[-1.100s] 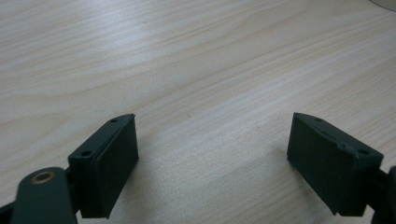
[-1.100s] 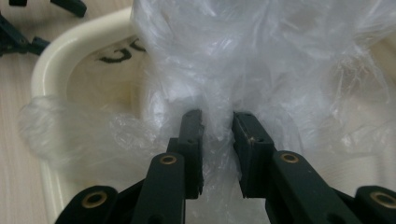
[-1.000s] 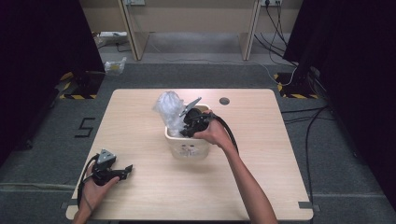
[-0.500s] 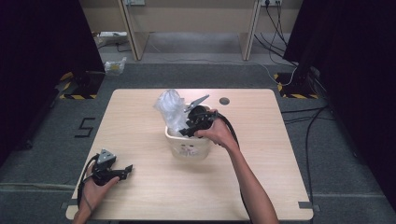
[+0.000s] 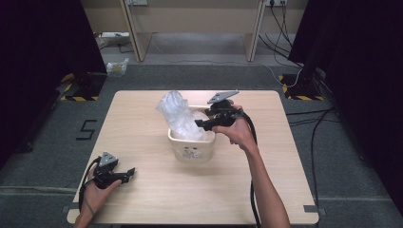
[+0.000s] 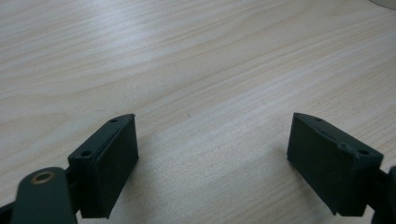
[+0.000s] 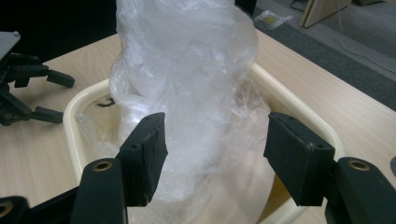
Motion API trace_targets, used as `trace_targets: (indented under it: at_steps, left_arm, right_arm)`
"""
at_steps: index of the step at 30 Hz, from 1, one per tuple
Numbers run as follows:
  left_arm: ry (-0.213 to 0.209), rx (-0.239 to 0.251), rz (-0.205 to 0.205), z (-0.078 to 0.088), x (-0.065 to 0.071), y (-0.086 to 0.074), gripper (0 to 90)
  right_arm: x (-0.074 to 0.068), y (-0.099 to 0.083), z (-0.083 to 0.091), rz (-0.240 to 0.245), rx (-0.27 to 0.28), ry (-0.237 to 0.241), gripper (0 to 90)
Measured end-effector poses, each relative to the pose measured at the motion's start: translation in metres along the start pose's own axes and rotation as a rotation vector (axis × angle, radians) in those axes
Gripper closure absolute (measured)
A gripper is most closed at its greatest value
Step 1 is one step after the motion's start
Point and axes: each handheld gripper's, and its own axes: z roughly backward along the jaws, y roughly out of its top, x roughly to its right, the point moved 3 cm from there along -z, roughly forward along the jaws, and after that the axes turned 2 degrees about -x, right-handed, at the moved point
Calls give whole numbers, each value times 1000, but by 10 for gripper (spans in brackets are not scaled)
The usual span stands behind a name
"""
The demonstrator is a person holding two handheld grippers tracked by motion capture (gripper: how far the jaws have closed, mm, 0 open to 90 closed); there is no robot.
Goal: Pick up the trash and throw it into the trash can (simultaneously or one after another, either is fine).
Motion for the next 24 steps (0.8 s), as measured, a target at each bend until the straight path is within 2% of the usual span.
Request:
trace_targets:
  at_steps: [11, 16, 21, 24]
  left_arm:
    - [2, -1, -1, 0, 0, 0, 153]
    - [6, -3, -1, 0, 0, 0, 149]
    - [6, -2, 0, 0, 0, 0, 149]
    - [6, -2, 0, 0, 0, 0, 146]
  right_arm:
    - [8, -13, 11, -58, 64, -26, 382]
    - [15, -21, 26, -88, 114, -44, 380]
    - [26, -35, 39, -117, 125, -83, 375]
    - [33, -44, 47, -153, 151, -102, 375]
